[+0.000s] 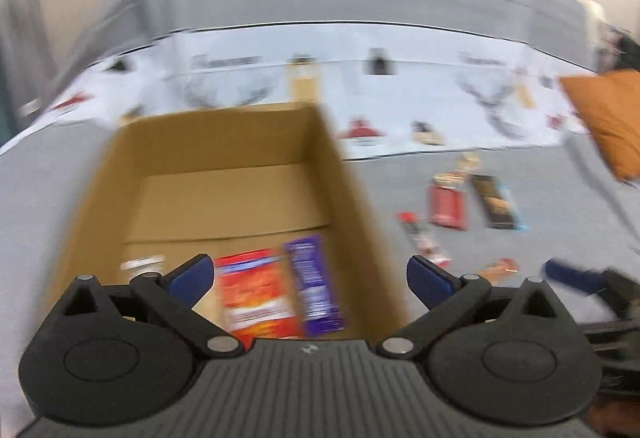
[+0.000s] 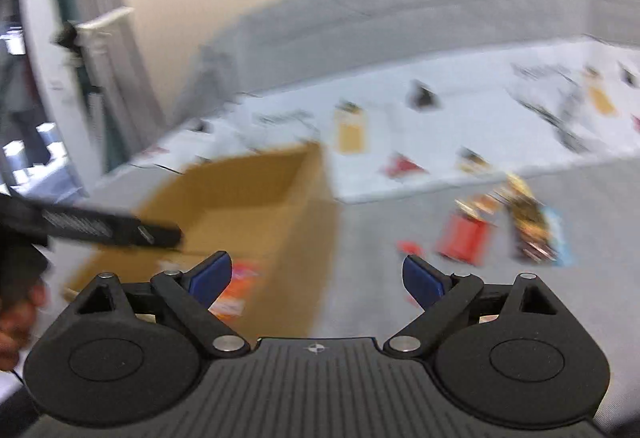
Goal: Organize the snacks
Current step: 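Grasp the red Nescafe stick with the left tool while the right tool grasps the small red-gold candy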
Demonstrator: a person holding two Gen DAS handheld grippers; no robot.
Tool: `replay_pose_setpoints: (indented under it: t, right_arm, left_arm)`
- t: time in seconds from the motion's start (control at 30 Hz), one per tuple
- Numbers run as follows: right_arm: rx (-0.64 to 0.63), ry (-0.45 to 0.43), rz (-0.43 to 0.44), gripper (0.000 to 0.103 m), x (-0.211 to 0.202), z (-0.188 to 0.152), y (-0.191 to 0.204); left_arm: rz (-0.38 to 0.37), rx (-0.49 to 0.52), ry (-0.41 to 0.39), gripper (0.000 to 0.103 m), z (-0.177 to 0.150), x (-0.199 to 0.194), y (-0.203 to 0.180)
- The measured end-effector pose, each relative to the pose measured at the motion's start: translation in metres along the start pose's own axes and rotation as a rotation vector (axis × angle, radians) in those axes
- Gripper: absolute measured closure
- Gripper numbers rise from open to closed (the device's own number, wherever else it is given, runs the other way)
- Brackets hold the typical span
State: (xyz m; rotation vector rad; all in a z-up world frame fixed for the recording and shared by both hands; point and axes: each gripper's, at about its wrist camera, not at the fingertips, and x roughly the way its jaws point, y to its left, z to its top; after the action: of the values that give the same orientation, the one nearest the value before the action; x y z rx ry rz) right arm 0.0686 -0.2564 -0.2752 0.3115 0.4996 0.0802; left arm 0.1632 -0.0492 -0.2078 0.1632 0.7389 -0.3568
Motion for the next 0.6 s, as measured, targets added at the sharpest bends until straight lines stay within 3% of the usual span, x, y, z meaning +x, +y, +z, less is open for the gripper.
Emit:
replay_pose_setpoints:
  t: [0.07, 0.17, 0.27, 0.33, 0.4, 0.47, 0.57, 0.6]
  right_arm:
    - [0.058, 0.056, -0.074, 0.013, 0.004, -0.005, -0.028]
    - [0.113, 0.068, -0.135, 0.014, 0.008, -0.003, -0.067]
    - [0.167, 0.086, -0.193, 0.026, 0.019, -0.001, -0.103]
    - [0.230, 0.123, -0.214, 0.037, 0.032, -0.004, -0.123]
    - [0.290, 0.151, -0.203, 0.050, 0.042, -0.009, -0.134]
    - [0.306, 0.177, -0.175, 0.055, 0.056, -0.012, -0.136]
    - [0.331, 0.204, -0.143, 0.060, 0.080, -0.013, -0.142]
    - [0.341, 0.210, -0.146, 0.061, 0.087, -0.011, -0.145]
  left_arm:
    - [-0.048, 0.028, -0.002, 0.000, 0.004, 0.008, -0.032]
    - [-0.122, 0.046, -0.027, 0.003, 0.008, 0.023, -0.076]
    - [-0.145, 0.095, -0.027, 0.008, 0.011, 0.043, -0.117]
    - [-0.166, 0.098, 0.009, 0.019, 0.013, 0.064, -0.131]
    - [-0.175, 0.068, 0.077, 0.041, 0.015, 0.090, -0.139]
    - [-0.160, 0.047, 0.144, 0.053, 0.016, 0.122, -0.145]
    - [-0.108, 0.011, 0.232, 0.082, 0.014, 0.167, -0.144]
    - [-0.101, -0.012, 0.270, 0.085, 0.012, 0.184, -0.141]
